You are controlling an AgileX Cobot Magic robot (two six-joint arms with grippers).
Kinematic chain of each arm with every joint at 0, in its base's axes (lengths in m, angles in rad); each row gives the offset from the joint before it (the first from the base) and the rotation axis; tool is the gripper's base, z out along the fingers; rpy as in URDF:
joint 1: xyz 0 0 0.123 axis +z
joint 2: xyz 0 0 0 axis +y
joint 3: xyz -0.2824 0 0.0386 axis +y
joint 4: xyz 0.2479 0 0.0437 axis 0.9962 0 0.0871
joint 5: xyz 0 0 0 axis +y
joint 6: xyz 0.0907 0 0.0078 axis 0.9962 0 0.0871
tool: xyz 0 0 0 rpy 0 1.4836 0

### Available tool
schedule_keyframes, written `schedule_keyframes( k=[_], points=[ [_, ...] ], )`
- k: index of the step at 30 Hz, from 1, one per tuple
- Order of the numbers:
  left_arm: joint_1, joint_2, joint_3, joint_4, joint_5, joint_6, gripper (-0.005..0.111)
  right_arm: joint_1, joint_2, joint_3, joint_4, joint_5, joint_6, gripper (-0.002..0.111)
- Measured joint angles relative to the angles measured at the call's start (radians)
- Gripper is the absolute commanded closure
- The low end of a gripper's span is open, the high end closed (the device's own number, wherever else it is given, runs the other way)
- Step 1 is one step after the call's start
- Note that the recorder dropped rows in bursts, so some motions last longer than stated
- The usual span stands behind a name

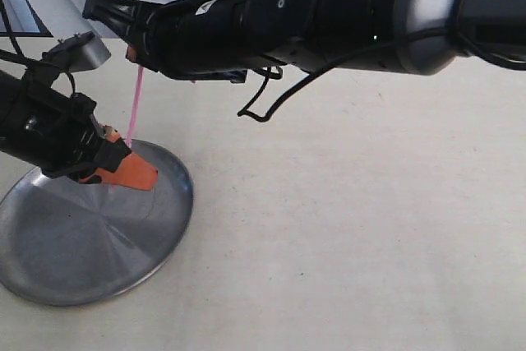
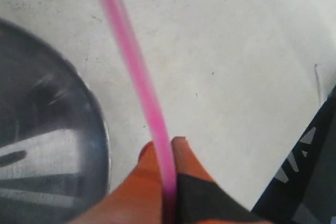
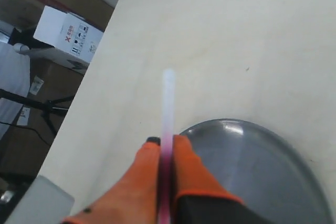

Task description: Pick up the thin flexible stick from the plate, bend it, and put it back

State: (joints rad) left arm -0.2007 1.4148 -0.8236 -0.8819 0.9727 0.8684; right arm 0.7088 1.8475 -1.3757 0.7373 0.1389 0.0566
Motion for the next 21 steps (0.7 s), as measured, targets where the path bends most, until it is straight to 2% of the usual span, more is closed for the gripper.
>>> schedule_keyframes(
  k=[8,21],
  points=[
    [0.000,-0.002,-0.023,-0.067,0.025,0.059,0.107,0.000,-0.075,-0.002,-0.176,0.036,-0.004,0.108],
    [0.000,-0.030,-0.083,-0.111,0.106,0.152,0.107,0.000,-0.117,-0.010,-0.311,0.045,-0.004,0.108]
  ],
)
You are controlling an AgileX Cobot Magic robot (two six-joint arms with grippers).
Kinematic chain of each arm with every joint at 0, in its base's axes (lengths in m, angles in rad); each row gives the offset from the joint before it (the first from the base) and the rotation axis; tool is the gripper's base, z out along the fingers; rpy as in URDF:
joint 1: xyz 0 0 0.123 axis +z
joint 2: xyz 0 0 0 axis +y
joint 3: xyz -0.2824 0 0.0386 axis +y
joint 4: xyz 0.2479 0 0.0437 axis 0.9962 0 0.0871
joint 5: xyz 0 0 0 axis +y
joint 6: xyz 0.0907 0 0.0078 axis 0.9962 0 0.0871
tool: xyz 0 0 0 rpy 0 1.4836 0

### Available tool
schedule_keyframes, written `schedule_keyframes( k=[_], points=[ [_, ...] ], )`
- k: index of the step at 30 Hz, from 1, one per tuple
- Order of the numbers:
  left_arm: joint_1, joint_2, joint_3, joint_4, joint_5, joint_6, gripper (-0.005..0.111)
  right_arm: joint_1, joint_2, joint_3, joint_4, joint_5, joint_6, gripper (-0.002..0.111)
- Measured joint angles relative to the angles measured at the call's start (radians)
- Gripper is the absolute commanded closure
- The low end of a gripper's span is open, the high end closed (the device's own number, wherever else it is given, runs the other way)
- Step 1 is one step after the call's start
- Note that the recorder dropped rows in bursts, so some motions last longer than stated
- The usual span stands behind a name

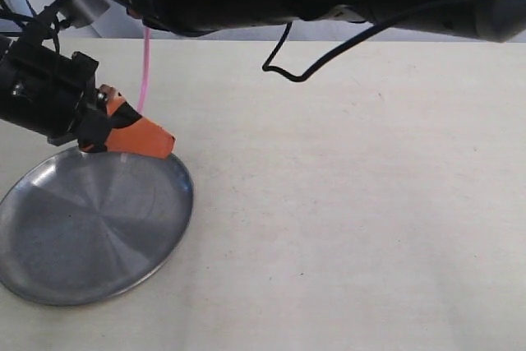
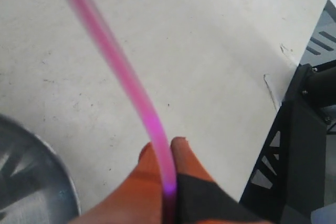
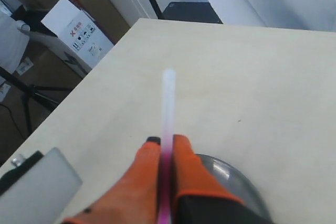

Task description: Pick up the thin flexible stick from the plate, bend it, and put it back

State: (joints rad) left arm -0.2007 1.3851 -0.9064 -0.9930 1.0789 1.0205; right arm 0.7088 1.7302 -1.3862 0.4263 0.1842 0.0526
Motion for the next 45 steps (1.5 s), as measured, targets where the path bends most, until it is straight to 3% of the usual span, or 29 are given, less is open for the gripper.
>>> schedule_keyframes(
  k=[6,14,20,31,34,37,45],
  points=[
    [-0.075,0.000,-0.024,0.022,-0.014,0.041,0.107,0.000,-0.038,0.000,-0.072,0.066,0.012,0.108],
    [-0.175,0.004,-0.047,0.132,-0.110,0.039,0.107,-0.001,-0.061,0.007,-0.218,0.128,0.178,0.108],
    [-0.193,-0.005,-0.049,0.167,-0.134,0.064,0.107,-0.027,-0.084,0.120,-0.292,0.035,0.368,0.108],
    [-0.199,-0.010,-0.049,0.165,-0.152,0.060,0.107,-0.048,-0.103,0.170,-0.300,0.019,0.470,0.108],
    [-0.201,-0.021,-0.055,0.210,-0.160,-0.093,0.107,-0.054,-0.103,0.180,-0.329,0.042,0.487,0.108],
    [-0.203,-0.019,-0.055,0.347,-0.194,-0.248,0.107,-0.054,-0.114,0.186,-0.346,0.058,0.487,0.108],
    [-0.203,-0.017,-0.055,0.373,-0.235,-0.292,0.107,-0.052,-0.127,0.207,-0.383,0.065,0.487,0.108]
  ],
)
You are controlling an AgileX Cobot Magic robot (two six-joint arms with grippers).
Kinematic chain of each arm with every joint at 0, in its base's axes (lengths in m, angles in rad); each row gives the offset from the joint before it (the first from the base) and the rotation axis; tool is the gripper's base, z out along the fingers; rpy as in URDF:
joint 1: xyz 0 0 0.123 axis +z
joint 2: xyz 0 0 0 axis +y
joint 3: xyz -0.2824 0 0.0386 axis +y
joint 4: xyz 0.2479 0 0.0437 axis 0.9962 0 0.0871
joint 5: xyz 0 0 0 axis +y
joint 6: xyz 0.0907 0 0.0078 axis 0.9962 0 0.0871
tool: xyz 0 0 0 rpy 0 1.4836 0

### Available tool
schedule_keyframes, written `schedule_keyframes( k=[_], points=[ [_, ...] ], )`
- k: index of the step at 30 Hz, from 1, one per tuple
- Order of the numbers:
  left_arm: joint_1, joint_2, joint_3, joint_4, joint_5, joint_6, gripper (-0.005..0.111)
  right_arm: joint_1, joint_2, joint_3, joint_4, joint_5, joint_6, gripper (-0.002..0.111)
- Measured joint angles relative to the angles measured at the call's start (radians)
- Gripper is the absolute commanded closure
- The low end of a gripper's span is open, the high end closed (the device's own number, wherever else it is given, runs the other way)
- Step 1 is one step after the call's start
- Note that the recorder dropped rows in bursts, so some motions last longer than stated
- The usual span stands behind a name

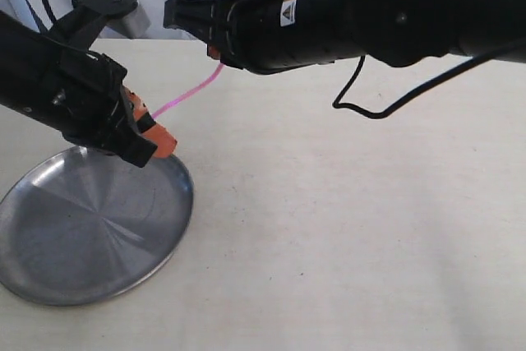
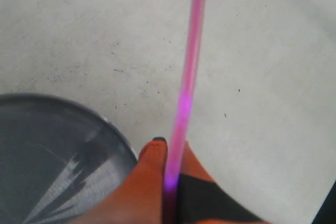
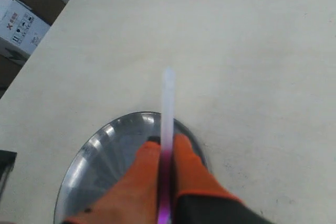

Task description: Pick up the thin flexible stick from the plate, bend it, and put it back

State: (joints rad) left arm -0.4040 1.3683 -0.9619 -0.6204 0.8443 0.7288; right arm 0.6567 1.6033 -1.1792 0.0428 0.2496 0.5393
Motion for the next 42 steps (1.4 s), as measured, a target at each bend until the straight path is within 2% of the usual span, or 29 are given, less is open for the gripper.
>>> schedule_keyframes(
  k=[5,10,20,33,42],
  points=[
    [0.000,0.008,0.000,-0.007,-0.023,0.000,0.107,0.000,-0.004,0.072,0.000,0.000,0.034,0.108],
    [0.000,0.008,-0.002,-0.081,-0.036,0.072,0.107,-0.003,-0.004,0.073,-0.016,0.030,0.042,0.108],
    [0.000,0.008,-0.004,-0.112,-0.059,0.083,0.107,-0.002,-0.004,0.073,-0.052,0.096,-0.011,0.109],
    [-0.005,0.008,-0.004,-0.133,-0.073,0.083,0.107,0.007,-0.004,0.073,-0.043,0.165,-0.393,0.109],
    [-0.005,0.008,-0.004,-0.140,-0.077,0.065,0.107,0.010,-0.004,0.071,-0.043,0.174,-0.563,0.109]
  ],
)
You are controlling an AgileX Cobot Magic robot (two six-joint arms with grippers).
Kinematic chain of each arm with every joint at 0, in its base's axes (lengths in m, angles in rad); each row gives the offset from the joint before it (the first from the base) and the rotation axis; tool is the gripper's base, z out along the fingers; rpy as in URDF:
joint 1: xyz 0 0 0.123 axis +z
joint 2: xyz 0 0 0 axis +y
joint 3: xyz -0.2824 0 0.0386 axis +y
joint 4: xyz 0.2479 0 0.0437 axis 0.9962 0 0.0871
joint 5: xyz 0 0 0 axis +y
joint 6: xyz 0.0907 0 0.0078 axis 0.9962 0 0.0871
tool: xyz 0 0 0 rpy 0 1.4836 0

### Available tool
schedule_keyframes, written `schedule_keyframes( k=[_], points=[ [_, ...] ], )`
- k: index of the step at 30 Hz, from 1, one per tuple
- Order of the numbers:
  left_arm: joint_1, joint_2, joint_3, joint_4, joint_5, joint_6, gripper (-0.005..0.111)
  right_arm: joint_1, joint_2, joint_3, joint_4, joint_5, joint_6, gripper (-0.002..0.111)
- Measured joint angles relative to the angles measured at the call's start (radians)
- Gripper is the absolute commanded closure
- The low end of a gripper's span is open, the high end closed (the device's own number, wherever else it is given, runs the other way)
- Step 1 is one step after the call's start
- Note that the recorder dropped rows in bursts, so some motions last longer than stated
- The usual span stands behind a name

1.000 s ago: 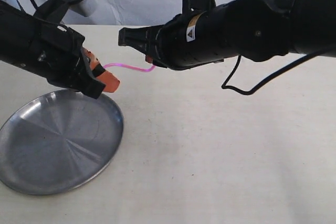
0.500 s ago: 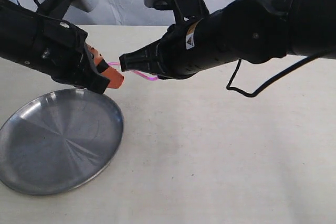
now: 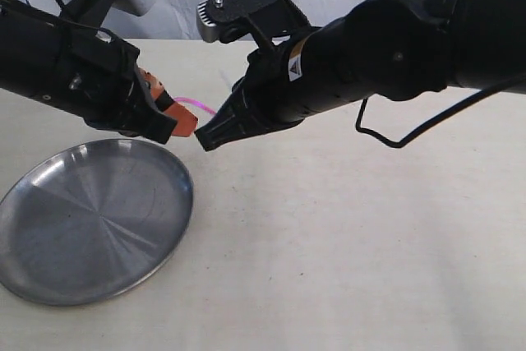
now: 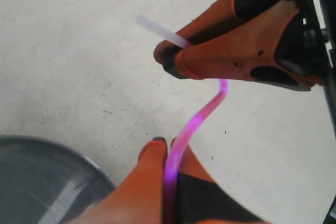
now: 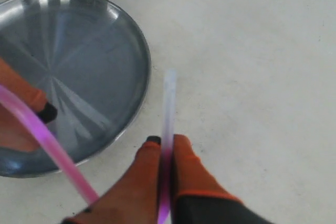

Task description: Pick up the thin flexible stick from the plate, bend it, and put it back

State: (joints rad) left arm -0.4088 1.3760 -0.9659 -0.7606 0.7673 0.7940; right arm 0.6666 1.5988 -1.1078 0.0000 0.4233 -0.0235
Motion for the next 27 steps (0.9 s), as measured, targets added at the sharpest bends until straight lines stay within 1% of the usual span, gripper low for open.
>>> schedule_keyframes(
  k=[8,11,13,21,24,27],
  points=[
    [0.000,0.000,0.000,-0.008,-0.004,-0.019,0.107,0.002,0.000,0.000,-0.026,0.001,-0.060,0.109],
    [0.000,0.000,0.000,-0.008,-0.006,-0.019,0.107,0.002,0.000,0.000,-0.017,0.001,-0.059,0.109],
    [0.000,0.000,0.000,-0.008,-0.006,-0.019,0.107,0.002,0.000,0.000,0.000,0.002,-0.021,0.109],
    [0.000,0.000,0.000,-0.006,-0.029,-0.021,0.107,0.002,0.000,0.000,0.010,-0.002,0.389,0.109],
    [0.000,0.000,0.000,-0.005,-0.047,-0.021,0.107,0.002,0.000,0.015,0.010,-0.029,0.599,0.109],
    [0.000,0.000,0.000,-0.005,-0.054,-0.021,0.107,0.002,0.000,0.067,0.010,-0.108,0.850,0.109]
  ],
)
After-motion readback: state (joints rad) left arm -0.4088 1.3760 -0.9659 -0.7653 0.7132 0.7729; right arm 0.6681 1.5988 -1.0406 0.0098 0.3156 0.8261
